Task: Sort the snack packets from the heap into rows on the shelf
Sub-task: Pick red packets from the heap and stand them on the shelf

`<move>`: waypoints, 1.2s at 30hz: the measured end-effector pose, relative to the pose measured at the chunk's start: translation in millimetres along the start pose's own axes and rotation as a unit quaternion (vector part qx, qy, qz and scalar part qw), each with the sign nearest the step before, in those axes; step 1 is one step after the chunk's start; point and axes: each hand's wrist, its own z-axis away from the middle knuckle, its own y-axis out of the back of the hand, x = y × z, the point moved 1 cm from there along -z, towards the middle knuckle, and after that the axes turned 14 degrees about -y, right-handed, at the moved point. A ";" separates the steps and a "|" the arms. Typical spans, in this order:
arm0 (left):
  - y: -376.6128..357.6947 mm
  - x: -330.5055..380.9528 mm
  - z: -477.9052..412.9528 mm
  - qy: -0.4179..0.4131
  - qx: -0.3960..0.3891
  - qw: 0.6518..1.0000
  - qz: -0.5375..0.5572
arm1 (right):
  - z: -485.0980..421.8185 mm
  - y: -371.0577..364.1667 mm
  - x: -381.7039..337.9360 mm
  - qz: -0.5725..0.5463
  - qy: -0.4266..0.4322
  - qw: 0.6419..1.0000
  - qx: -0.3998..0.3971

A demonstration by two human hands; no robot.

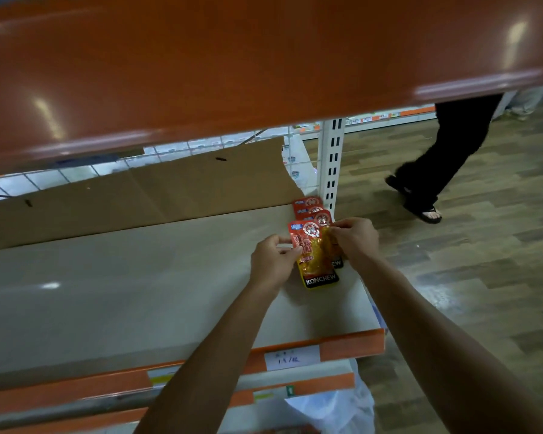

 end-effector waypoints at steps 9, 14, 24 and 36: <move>-16.0 5.7 0.4 -0.002 -0.030 0.998 -0.046 | -2.5 4.0 -1.4 0.041 0.008 0.999 -0.001; -18.8 10.0 0.2 -0.002 -0.026 0.996 -0.082 | -2.0 4.5 -2.2 0.040 0.004 0.999 -0.005; -22.8 17.2 1.6 -0.037 -0.046 0.985 -0.163 | 0.8 4.4 -1.6 0.056 -0.006 0.998 -0.003; -21.3 16.5 -2.3 -0.038 -0.055 0.980 -0.189 | 12.7 8.4 -1.2 0.098 0.036 0.994 0.028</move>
